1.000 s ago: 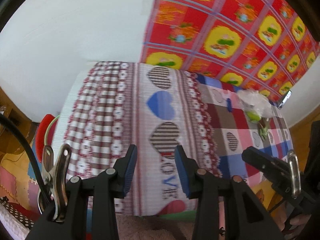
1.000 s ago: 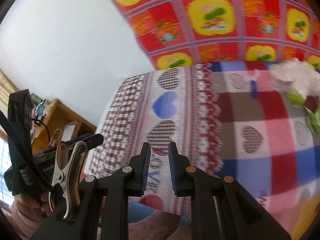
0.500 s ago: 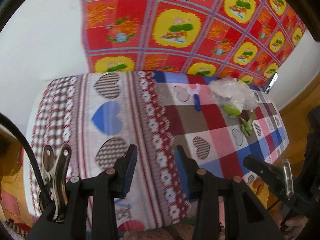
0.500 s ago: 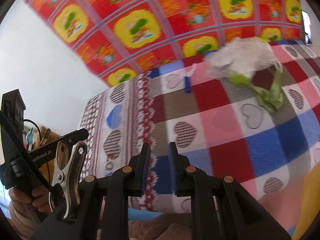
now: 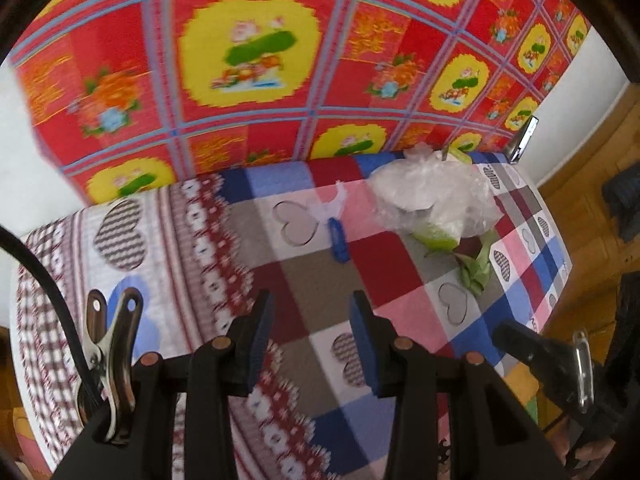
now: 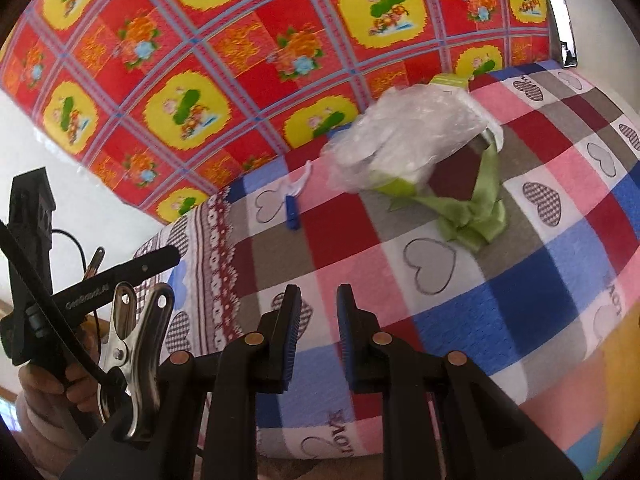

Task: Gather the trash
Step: 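Reach the left tool to the blue clip while the right tool reaches the clear plastic bag, then close the left tool on the blue clip while the right tool grasps the plastic bag's knot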

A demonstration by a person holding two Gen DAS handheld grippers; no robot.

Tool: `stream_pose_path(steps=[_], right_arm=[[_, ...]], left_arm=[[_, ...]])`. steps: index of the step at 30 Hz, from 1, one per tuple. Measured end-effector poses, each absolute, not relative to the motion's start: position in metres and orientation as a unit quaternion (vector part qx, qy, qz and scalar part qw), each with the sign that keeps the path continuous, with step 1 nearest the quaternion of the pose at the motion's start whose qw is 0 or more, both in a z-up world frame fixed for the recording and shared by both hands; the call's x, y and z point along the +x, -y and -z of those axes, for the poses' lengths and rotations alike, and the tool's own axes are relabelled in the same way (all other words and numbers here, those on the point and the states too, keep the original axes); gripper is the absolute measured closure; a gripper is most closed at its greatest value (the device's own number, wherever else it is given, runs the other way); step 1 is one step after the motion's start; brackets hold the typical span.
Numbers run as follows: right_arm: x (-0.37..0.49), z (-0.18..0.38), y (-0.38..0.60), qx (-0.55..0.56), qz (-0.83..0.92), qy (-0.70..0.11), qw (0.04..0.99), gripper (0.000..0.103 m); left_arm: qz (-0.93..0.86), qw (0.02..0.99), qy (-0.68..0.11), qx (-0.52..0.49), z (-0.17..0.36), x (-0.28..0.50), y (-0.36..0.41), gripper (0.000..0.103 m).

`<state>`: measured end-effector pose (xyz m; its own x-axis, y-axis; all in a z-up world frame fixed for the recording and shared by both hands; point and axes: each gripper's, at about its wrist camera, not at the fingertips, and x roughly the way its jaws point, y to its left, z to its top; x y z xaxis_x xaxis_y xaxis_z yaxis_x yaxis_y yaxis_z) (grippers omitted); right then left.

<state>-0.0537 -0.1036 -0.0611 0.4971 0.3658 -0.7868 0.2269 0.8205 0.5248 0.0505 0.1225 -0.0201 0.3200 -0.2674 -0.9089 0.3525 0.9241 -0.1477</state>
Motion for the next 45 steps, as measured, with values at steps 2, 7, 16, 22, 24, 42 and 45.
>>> stream_pose_path(steps=[2, 7, 16, 22, 24, 42, 45], right_arm=[[-0.046, 0.064, 0.111, 0.296, -0.045, -0.502, 0.812, 0.084], [-0.026, 0.072, 0.132, 0.286, -0.067, -0.509, 0.809, 0.084], [0.004, 0.09, 0.172, 0.263, -0.111, -0.523, 0.803, 0.084], [0.024, 0.094, 0.191, 0.223, -0.127, -0.52, 0.815, 0.083], [0.032, 0.093, 0.195, 0.212, -0.139, -0.517, 0.818, 0.083], [0.105, 0.107, 0.194, 0.104, -0.187, -0.515, 0.83, 0.038], [0.118, 0.112, 0.191, 0.083, -0.194, -0.515, 0.831, 0.038]], left_arm=[[0.188, 0.81, -0.554, 0.037, 0.026, 0.057, -0.11, 0.063], [0.174, 0.806, -0.565, 0.028, 0.043, 0.071, -0.082, 0.063], [0.133, 0.801, -0.584, 0.017, 0.083, 0.098, -0.047, 0.063], [0.098, 0.793, -0.6, 0.027, 0.108, 0.113, -0.033, 0.063], [0.089, 0.793, -0.603, 0.028, 0.113, 0.116, -0.032, 0.063], [0.074, 0.792, -0.605, 0.016, 0.142, 0.124, -0.02, 0.088], [0.077, 0.795, -0.602, 0.004, 0.14, 0.122, -0.025, 0.088]])
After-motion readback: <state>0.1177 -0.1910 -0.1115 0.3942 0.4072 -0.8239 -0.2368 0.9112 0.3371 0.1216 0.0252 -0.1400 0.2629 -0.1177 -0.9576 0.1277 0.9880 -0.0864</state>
